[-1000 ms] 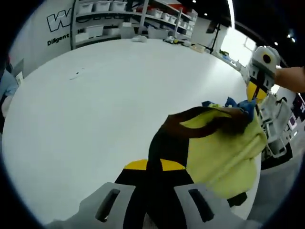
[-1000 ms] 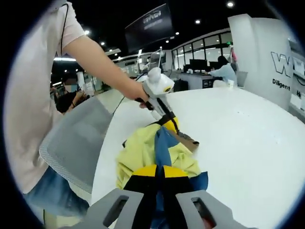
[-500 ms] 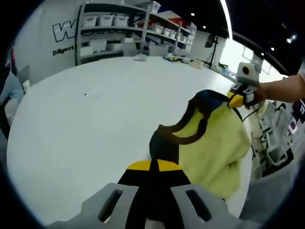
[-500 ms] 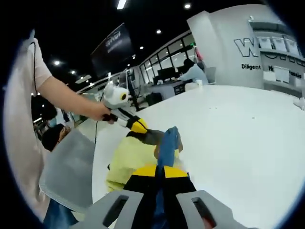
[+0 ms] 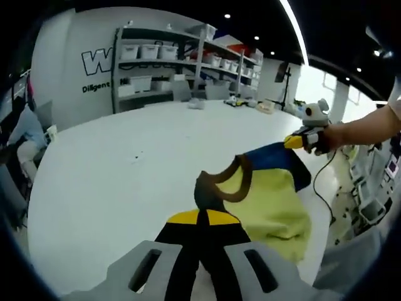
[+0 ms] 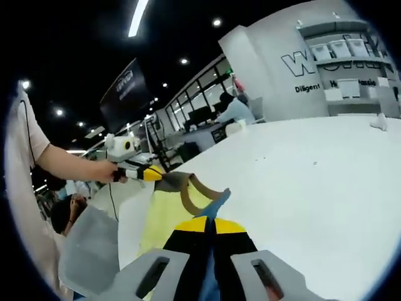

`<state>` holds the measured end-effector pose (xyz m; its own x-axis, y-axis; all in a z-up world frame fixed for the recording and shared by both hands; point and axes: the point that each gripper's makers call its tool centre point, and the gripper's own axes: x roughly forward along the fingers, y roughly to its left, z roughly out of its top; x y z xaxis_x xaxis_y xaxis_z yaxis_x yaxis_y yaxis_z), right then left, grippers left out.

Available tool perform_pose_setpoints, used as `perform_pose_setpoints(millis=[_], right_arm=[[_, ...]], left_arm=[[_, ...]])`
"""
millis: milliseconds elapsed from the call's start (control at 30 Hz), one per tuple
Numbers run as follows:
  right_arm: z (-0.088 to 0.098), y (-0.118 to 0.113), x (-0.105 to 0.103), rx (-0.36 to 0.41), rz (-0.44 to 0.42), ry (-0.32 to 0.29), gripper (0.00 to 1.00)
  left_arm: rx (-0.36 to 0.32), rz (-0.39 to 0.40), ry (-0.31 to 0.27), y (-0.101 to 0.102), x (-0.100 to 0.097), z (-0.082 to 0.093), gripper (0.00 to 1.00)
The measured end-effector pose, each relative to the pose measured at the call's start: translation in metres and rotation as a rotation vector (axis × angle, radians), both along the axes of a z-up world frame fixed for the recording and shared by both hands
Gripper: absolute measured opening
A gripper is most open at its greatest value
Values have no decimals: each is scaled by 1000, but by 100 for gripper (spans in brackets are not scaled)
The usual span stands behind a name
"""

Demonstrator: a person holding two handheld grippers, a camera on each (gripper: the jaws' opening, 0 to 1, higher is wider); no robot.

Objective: Fold the garment on the visible template until the final outline fits inside the template.

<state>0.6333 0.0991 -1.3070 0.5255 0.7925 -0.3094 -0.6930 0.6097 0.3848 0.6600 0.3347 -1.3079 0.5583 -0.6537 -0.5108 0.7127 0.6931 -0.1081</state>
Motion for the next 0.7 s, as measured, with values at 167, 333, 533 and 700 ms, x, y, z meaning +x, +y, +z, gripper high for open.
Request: perform_pose_setpoints(millis=[167, 333, 533, 700], right_arm=[[-2, 0, 17, -27, -10, 0, 0], [2, -3, 43, -69, -33, -13, 0], [5, -16, 79, -142, -102, -58, 0], [-4, -33, 109, -246, -187, -100, 0]], left_arm=[[9, 6, -14, 0, 12, 3, 1], [13, 9, -38, -2, 36, 14, 1], [29, 7, -65, -8, 69, 24, 2], [50, 12, -75, -14, 93, 18, 2]])
